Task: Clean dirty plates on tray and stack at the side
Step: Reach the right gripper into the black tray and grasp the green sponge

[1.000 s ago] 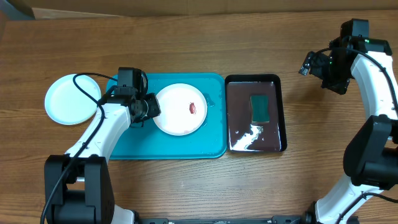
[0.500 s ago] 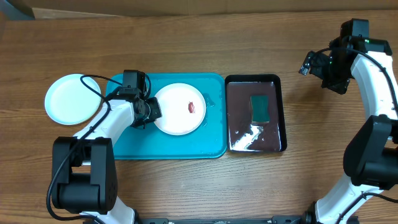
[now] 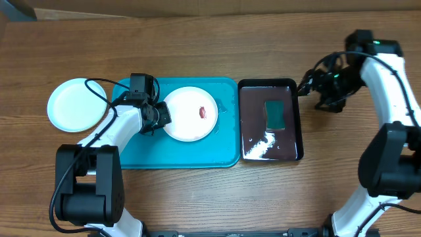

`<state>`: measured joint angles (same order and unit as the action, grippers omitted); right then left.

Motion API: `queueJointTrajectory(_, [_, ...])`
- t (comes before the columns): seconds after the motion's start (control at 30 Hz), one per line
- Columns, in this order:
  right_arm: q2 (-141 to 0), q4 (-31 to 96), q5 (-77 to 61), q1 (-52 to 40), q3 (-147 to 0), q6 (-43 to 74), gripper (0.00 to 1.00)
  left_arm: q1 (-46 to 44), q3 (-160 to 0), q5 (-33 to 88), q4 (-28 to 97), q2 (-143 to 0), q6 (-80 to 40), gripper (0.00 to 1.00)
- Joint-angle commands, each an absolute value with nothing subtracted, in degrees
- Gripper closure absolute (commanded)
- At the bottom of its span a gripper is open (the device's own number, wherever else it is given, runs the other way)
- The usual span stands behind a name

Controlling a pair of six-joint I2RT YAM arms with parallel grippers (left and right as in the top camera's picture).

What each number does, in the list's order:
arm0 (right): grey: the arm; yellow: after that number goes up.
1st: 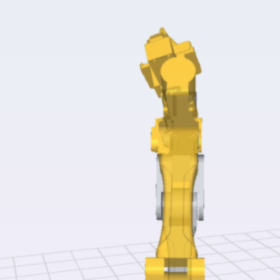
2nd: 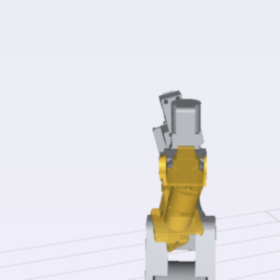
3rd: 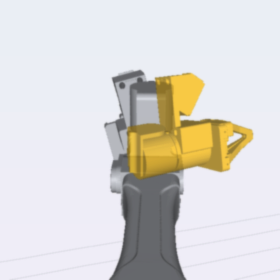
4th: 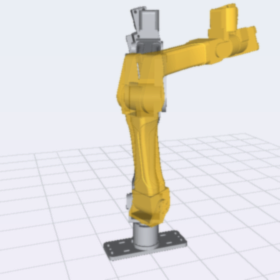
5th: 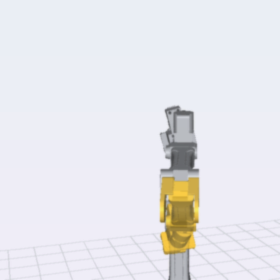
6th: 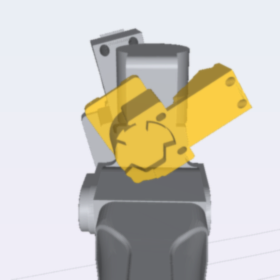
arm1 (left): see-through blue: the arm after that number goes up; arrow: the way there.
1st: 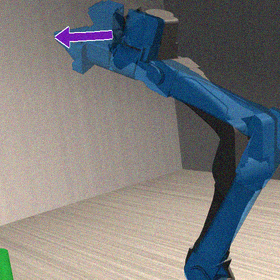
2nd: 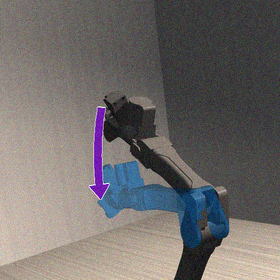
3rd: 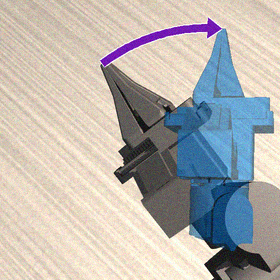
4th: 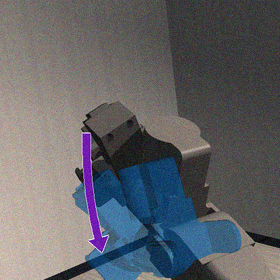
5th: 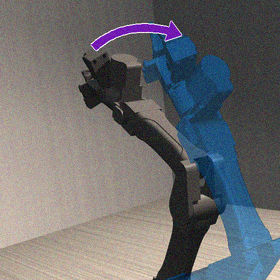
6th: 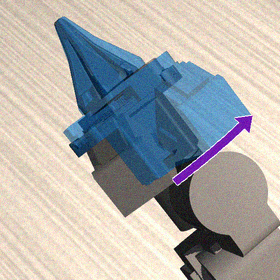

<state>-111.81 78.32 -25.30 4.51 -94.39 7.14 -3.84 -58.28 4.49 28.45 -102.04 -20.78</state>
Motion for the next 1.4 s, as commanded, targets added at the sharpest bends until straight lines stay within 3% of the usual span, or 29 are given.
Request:
queueJointTrajectory(0.0, [-110.1, 79.1, -16.3, -2.5, -94.5, 5.6, 0.18, -4.2, -59.0, 4.6, 28.1, -103.1, -20.1, 0.96])
queueJointTrajectory(0.23, [-110.3, 73.4, 0.7, -12.2, -91.4, 12.7, 0.17, -4.2, -59.0, 4.5, 28.5, -103.1, -20.1, 0.95])
queueJointTrajectory(0.7, [-110.3, 54.0, 1.4, -17.2, -76.8, 12.4, 0.18, -4.2, -59.0, 4.5, 28.6, -103.1, -20.1, 0.95])
queueJointTrajectory(0.93, [-110.3, 51.4, 1.4, -17.2, -75.5, 12.4, 0.32, -4.2, -59.0, 4.5, 28.6, -103.1, -20.1, 0.94])
queueJointTrajectory(1.2, [-110.3, 48.3, 1.4, -17.2, -75.5, 12.4, 0.33, -4.2, -59.0, 4.5, 28.7, -103.1, -20.1, 0.94])
queueJointTrajectory(1.37, [-110.3, 49.3, 1.4, -17.2, -75.5, 12.4, 0.43, -4.2, -59.0, 4.5, 28.7, -103.1, -20.1, 0.94])
